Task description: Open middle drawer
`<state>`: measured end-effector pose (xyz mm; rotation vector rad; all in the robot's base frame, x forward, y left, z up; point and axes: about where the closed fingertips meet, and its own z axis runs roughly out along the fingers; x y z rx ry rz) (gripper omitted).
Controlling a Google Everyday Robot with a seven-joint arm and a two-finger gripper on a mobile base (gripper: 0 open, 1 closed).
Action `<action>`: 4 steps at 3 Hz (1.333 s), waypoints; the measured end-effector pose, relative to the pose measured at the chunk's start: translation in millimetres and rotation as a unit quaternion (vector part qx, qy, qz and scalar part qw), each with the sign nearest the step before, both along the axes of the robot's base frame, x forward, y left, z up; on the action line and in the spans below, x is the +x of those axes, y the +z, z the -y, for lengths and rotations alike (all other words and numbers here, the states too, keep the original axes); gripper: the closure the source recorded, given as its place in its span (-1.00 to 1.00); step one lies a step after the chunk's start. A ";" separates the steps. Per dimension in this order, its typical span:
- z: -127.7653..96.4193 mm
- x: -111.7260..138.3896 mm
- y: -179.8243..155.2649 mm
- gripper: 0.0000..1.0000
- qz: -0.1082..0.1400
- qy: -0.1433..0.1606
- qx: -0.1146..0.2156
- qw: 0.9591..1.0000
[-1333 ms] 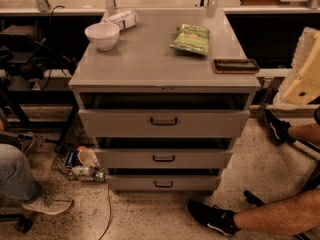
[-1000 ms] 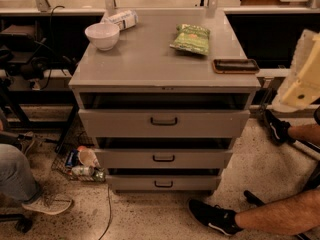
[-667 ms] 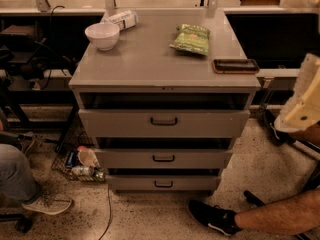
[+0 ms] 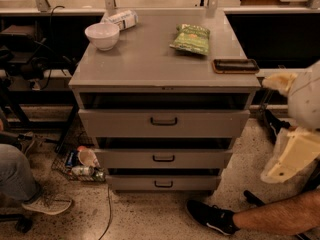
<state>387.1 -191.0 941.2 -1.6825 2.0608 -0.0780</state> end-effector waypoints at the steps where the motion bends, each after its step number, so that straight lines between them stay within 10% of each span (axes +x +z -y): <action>1: 5.9 7.7 -55.5 -1.00 -0.027 -0.006 0.004 1.000; 3: 1.6 4.9 -85.5 -1.00 -0.035 -0.008 -0.005 0.999; 4: -8.4 5.4 -159.4 -1.00 -0.030 -0.011 -0.043 0.999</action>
Offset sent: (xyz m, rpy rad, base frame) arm 0.0061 -0.0048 -0.0424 0.0054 0.0410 -0.0100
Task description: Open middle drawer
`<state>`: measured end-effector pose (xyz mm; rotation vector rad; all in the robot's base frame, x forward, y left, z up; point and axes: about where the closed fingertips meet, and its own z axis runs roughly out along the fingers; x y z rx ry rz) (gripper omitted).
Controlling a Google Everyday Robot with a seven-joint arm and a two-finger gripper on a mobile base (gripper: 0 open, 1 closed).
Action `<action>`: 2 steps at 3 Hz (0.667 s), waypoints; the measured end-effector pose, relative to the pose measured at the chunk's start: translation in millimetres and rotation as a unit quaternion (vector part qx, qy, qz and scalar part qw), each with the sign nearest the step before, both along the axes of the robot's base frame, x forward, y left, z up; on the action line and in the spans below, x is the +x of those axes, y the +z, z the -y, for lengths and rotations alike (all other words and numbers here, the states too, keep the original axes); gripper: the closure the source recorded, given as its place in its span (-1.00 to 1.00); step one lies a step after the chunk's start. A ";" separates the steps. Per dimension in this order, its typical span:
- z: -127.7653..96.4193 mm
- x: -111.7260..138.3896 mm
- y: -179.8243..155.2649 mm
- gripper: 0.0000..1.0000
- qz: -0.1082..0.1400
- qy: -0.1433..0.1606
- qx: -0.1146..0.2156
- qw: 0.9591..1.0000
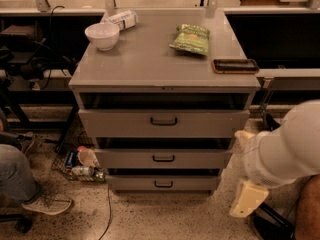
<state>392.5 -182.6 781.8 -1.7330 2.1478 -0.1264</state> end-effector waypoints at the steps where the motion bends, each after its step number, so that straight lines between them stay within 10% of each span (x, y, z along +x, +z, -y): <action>1: -4.5 8.7 -64.0 -1.00 0.015 -0.004 -0.039 0.999; 2: -4.5 8.7 -64.0 -1.00 0.015 -0.004 -0.039 0.999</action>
Offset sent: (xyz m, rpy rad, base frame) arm 0.0057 0.0046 -0.0471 -0.0554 -0.0165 -0.0019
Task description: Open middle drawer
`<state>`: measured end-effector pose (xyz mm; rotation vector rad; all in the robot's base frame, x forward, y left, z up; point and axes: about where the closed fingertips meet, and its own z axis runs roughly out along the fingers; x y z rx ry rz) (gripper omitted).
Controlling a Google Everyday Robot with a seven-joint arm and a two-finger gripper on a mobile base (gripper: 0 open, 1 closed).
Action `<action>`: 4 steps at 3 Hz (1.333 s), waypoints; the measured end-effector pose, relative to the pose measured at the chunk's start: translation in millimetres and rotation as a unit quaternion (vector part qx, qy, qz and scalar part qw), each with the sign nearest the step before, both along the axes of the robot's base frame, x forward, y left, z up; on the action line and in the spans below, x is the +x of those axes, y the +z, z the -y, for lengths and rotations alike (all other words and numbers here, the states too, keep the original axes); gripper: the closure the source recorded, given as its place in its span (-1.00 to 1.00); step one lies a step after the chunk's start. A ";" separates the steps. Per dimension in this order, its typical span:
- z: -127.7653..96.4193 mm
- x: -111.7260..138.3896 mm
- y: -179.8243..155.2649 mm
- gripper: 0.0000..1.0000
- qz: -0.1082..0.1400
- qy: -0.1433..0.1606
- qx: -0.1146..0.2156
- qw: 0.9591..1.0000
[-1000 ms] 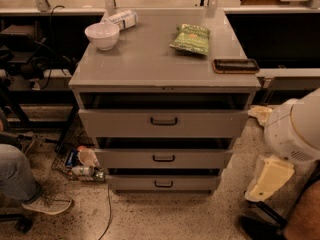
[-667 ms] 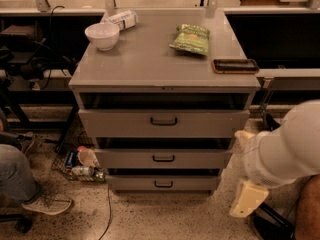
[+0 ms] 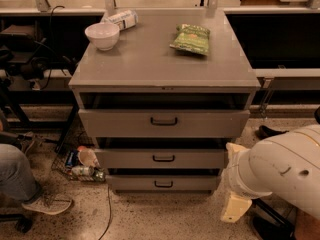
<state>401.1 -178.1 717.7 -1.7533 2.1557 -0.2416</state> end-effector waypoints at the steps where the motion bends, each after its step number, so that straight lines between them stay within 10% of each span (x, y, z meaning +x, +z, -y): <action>1: -3.4 10.6 -10.2 -1.00 0.020 0.006 0.002 1.000; 4: -35.4 118.6 -107.2 -1.00 0.089 0.048 0.000 0.995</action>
Offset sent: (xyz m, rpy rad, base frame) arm 0.0756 0.0254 -0.0665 0.0208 -0.2094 0.1034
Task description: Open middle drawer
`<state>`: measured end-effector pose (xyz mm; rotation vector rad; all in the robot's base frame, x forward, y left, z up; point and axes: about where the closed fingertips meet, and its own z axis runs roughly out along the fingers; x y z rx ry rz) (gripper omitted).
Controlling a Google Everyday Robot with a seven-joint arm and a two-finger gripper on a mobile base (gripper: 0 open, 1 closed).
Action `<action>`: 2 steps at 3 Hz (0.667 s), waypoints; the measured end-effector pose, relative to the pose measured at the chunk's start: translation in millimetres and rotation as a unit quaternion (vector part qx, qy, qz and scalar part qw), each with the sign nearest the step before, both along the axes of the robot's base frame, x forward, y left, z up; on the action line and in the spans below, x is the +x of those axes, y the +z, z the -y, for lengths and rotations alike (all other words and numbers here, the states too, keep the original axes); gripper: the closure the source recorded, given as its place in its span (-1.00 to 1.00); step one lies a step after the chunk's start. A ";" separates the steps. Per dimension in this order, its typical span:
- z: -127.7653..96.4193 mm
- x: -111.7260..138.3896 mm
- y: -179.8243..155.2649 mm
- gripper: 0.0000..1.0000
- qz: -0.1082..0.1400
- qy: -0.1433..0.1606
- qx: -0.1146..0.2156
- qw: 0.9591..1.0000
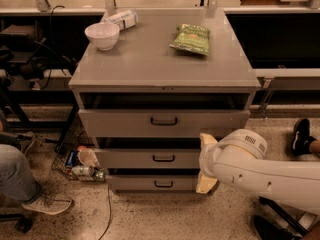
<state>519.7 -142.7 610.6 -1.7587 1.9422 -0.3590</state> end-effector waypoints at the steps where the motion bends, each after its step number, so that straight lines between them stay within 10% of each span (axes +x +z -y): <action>1: 0.0 0.0 0.0 -1.00 0.000 0.000 0.000 1.000; 2: 10.0 5.9 -25.0 -1.00 0.001 0.007 0.004 1.000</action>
Offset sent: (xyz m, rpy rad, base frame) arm 0.0181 -0.0263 -0.1048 0.0275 -0.0095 0.0402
